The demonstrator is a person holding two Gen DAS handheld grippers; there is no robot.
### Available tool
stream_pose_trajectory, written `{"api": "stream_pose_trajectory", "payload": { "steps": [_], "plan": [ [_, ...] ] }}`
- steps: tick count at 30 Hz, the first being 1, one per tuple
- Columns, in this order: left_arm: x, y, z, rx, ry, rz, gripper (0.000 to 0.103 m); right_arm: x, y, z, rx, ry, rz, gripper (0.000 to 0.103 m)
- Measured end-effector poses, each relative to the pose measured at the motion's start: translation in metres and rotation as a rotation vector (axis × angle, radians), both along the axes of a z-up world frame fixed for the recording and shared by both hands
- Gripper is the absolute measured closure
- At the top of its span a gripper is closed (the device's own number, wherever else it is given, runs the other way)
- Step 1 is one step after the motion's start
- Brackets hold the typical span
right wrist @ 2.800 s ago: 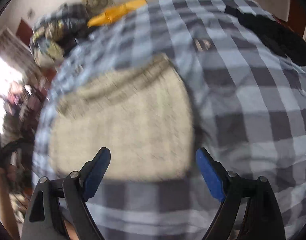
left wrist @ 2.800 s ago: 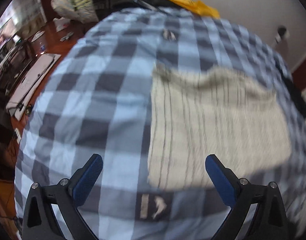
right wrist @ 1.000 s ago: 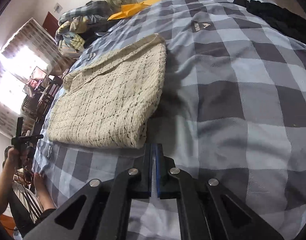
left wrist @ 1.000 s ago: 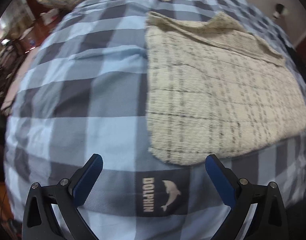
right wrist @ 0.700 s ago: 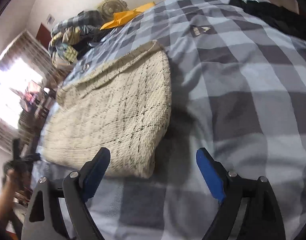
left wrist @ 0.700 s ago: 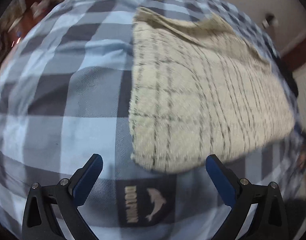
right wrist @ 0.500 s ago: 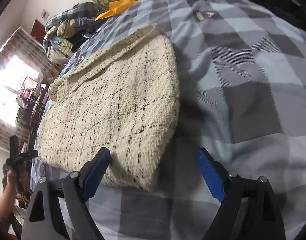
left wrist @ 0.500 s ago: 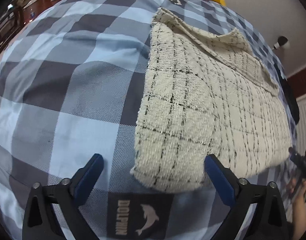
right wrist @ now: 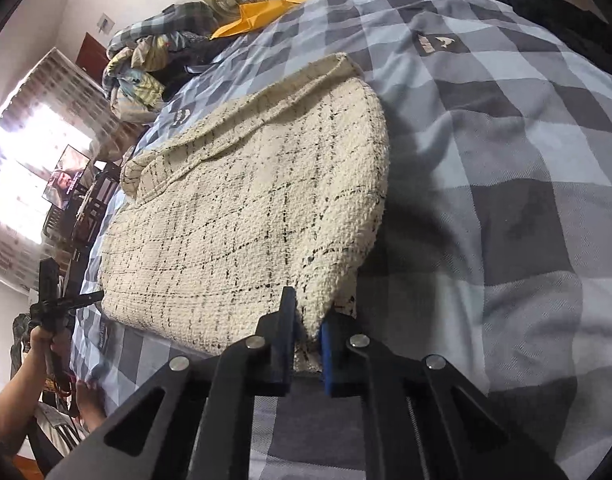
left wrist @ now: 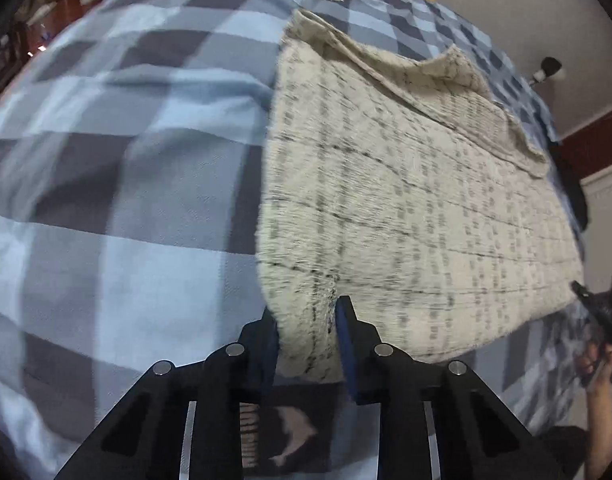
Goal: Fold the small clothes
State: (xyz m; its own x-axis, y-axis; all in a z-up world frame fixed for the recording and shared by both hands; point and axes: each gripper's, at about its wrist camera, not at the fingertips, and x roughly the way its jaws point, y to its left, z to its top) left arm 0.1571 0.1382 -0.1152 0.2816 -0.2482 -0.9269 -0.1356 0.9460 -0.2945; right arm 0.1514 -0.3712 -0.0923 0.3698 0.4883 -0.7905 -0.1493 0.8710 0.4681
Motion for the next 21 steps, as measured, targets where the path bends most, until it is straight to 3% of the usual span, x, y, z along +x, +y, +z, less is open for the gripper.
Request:
{"api": "stream_pose_trajectory", "payload": {
  "steps": [4,6,7,8,12,15,16,17,18,19,21],
  "plan": [
    [-0.008,0.015,0.000,0.015,0.009,0.040,0.075,-0.002,0.002,0.002,0.000,-0.007,-0.003,0.096],
    [-0.008,0.020,-0.009,-0.026,0.064,0.042,0.058,-0.001,0.002,0.001,0.006,-0.003,-0.009,0.096],
    [-0.008,0.019,-0.011,-0.035,0.073,0.036,0.032,0.000,0.003,0.000,0.003,0.006,-0.011,0.096],
    [-0.011,0.021,-0.012,-0.033,0.065,0.033,0.013,0.001,0.004,-0.002,0.000,0.013,-0.011,0.096],
    [-0.009,0.017,-0.016,-0.054,0.017,0.033,0.011,0.002,0.005,-0.002,0.001,0.022,-0.013,0.096],
    [-0.005,0.012,-0.024,-0.057,0.007,0.060,0.015,0.003,0.006,-0.005,-0.004,0.032,-0.016,0.096],
    [-0.003,0.009,-0.023,-0.063,-0.012,0.044,0.031,0.004,0.006,-0.006,-0.001,0.035,-0.020,0.096],
    [-0.002,0.007,-0.021,-0.076,-0.025,0.022,0.054,0.003,0.006,-0.007,0.001,0.036,-0.024,0.096],
    [0.000,0.002,-0.019,-0.107,-0.033,-0.008,0.065,0.003,0.006,-0.007,0.002,0.036,-0.026,0.096],
    [0.000,-0.002,-0.017,-0.116,-0.035,-0.028,0.073,0.003,0.006,-0.007,0.004,0.037,-0.029,0.096],
    [0.000,-0.011,-0.011,-0.071,-0.048,-0.068,0.081,0.002,0.006,-0.007,0.011,0.036,-0.036,0.096]
  ]
}}
